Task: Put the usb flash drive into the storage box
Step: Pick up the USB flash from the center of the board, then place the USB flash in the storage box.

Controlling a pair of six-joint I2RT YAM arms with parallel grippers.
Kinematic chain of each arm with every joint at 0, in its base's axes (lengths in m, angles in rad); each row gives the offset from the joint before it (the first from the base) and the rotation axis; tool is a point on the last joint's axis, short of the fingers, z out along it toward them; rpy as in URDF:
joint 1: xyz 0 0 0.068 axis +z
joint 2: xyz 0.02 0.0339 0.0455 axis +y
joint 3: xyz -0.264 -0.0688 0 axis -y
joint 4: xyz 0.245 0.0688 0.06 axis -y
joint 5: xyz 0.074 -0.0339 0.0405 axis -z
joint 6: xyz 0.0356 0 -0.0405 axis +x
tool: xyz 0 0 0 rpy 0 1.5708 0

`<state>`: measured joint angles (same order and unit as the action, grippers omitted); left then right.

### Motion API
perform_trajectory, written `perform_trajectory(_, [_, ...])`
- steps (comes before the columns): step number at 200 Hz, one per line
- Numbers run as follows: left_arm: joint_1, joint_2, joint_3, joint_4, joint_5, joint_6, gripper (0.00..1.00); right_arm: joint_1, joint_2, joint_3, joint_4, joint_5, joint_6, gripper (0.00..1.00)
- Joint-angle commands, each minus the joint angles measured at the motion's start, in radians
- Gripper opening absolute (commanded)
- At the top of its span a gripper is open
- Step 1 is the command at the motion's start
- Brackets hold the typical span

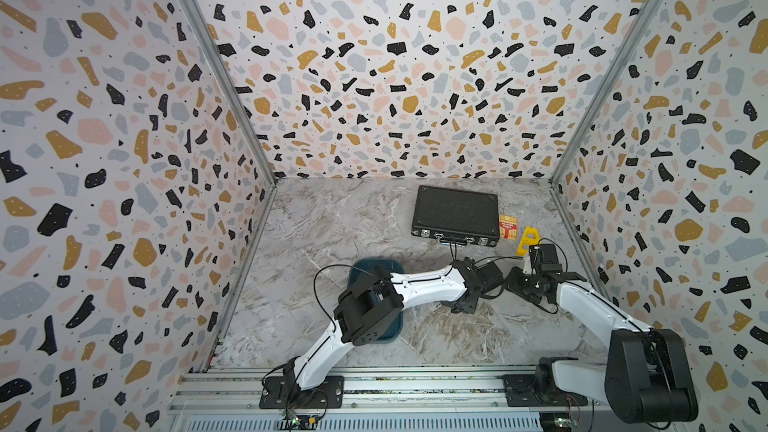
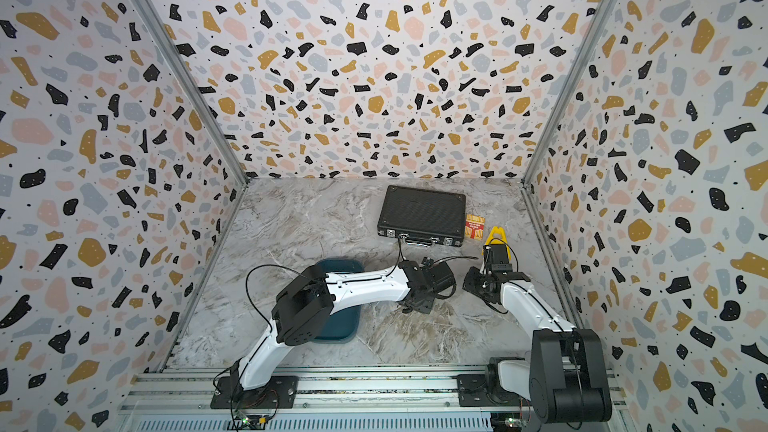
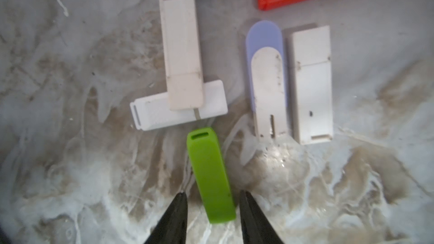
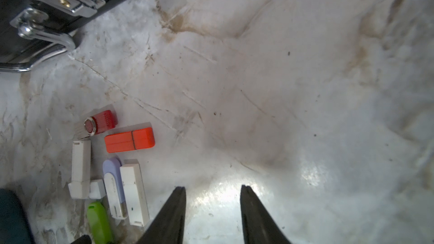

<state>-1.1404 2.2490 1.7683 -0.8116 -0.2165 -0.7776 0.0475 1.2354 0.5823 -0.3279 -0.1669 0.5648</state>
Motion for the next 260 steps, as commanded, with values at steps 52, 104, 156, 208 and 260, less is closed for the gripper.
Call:
perform_trajectory(52, [0.03, 0.032, 0.03, -0.018, 0.06, 0.032, 0.3, -0.003, 0.009, 0.001, 0.006, -0.026, 0.007, 0.43])
perform_trajectory(104, [0.03, -0.027, 0.009, -0.004, 0.068, 0.09, 0.16, -0.003, 0.019, 0.007, 0.014, -0.073, -0.006, 0.42])
perform_trajectory(156, [0.081, -0.444, -0.232, -0.046, -0.032, 0.142, 0.11, 0.052, 0.081, 0.06, -0.003, -0.146, -0.046, 0.42])
perform_trajectory(208, [0.409, -0.85, -0.658, -0.031, 0.032, 0.182, 0.14, 0.157, 0.138, 0.138, -0.08, -0.095, -0.065, 0.45])
perform_trajectory(260, [0.527, -0.79, -0.778, 0.068, 0.126, 0.199, 0.15, 0.226, 0.178, 0.196, -0.156, -0.043, -0.086, 0.47])
